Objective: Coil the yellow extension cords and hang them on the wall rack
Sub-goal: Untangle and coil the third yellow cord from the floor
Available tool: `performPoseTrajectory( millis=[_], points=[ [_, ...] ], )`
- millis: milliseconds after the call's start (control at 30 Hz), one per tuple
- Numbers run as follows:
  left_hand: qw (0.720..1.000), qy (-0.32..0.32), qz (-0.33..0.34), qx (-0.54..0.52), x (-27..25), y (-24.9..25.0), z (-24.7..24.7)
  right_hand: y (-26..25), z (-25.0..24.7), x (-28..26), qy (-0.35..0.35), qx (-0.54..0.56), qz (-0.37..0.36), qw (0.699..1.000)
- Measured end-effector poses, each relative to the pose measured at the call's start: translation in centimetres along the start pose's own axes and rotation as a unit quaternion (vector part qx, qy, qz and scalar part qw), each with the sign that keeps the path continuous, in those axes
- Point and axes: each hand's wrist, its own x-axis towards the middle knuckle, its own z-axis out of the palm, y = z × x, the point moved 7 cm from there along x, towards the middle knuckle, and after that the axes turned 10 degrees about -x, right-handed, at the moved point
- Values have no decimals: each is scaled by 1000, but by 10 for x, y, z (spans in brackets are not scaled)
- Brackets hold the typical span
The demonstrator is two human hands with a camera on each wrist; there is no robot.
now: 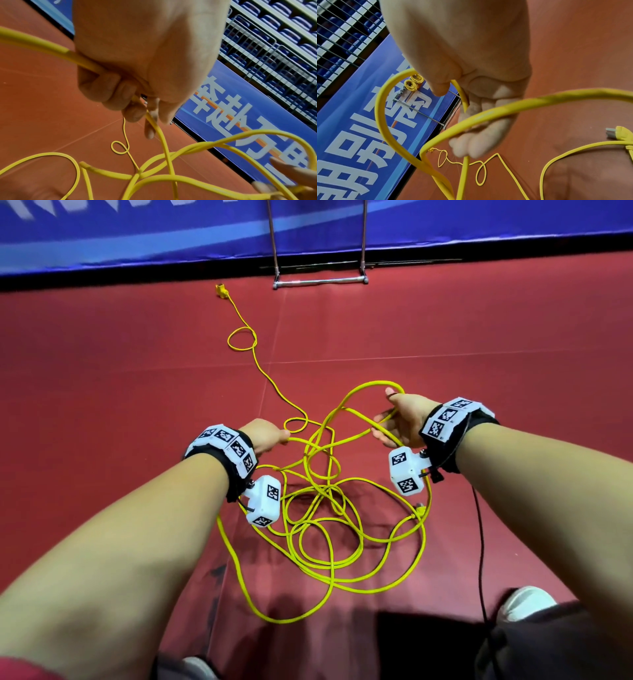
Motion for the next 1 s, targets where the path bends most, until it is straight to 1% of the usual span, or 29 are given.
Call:
performPoseTrajectory(
  millis=[33, 67, 100, 167, 233, 333, 400, 433, 500, 533, 567, 633, 700, 800, 867, 967, 1000],
  points=[
    [1000, 1, 22, -13, 5, 3, 0, 1, 0, 1, 1, -4, -1, 1000],
    [999, 8, 30, -40, 6, 5, 0, 2, 0, 2, 1, -6, -3, 1000],
    [998, -2, 26, -51, 5, 5, 2, 3, 1, 2, 1, -7, -4, 1000],
    [996, -43, -2, -78, 3, 1, 10, 4, 1, 2, 0, -2, -3, 1000],
    [996, -64, -3, -58, 4, 1, 17, 3, 1, 1, -5, 15, -6, 1000],
    [997, -68, 10, -30, -2, 8, 20, -2, 7, -2, -17, 42, -8, 999],
    [998, -55, 31, -10, -6, 16, 19, -6, 10, -3, -20, 57, -21, 998],
    [998, -35, 52, 10, -7, 20, 17, -9, 12, -4, -22, 60, -32, 997],
    [996, -11, 79, 48, -8, 23, 15, -15, 15, -7, -29, 45, -57, 997],
    [995, -7, 82, 60, -6, 22, 16, -17, 16, -9, -34, 33, -68, 997],
    [996, -3, 68, 58, -4, 18, 18, -19, 17, -11, -39, 23, -77, 996],
    [999, -11, 46, 17, -1, 13, 22, -21, 21, -12, -48, 3, -91, 995],
    [999, -25, 31, 32, 1, 9, 25, -22, 20, -8, -35, -23, -101, 994],
    [999, 24, 34, -1, 1, 10, 14, -20, 8, 4, 13, -32, -99, 995],
    [997, 44, 48, 33, -2, 16, 9, -15, -6, 11, 53, -16, -82, 995],
    [997, 60, 46, 15, 6, 11, 1, -5, -25, 19, 103, 29, -57, 993],
    [997, 62, 43, -11, 12, 7, 0, -2, -29, 19, 111, 42, -52, 992]
  ],
)
